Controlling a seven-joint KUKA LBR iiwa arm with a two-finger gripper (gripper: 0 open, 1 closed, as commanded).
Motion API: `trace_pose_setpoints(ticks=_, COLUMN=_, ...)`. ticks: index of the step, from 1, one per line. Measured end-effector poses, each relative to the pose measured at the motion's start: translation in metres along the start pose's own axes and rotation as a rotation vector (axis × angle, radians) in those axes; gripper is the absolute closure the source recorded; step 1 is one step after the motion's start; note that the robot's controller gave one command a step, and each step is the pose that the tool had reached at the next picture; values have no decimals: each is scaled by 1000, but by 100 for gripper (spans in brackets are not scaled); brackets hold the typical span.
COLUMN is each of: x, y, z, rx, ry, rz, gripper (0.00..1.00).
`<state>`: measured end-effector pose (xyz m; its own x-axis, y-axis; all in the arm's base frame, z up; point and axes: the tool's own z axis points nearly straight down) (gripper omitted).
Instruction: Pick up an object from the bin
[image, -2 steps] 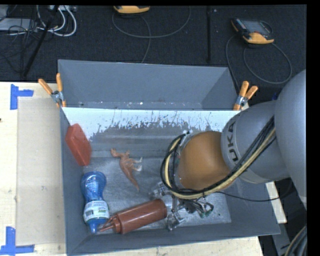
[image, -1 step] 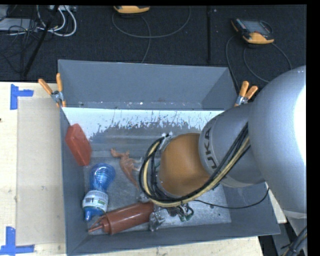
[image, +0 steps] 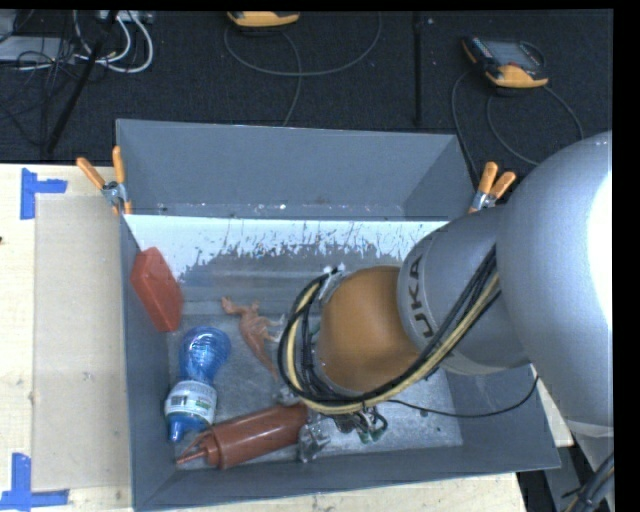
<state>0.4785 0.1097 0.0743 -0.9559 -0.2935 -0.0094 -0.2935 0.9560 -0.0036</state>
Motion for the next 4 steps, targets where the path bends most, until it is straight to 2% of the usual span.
trace_pose_setpoints(ticks=1, x=-15, y=-12, z=-24, rx=-4, ry=16, rz=20, gripper=100)
trace_pose_setpoints(ticks=2, x=-9, y=-25, z=-79, rx=-4, ry=17, rz=12, gripper=100)
trace_pose_setpoints(ticks=3, x=-8, y=-37, z=-120, rx=-4, ry=11, rz=24, gripper=100)
trace_pose_setpoints(ticks=4, x=-35, y=-37, z=-173, rx=-4, ry=11, rz=14, gripper=100)
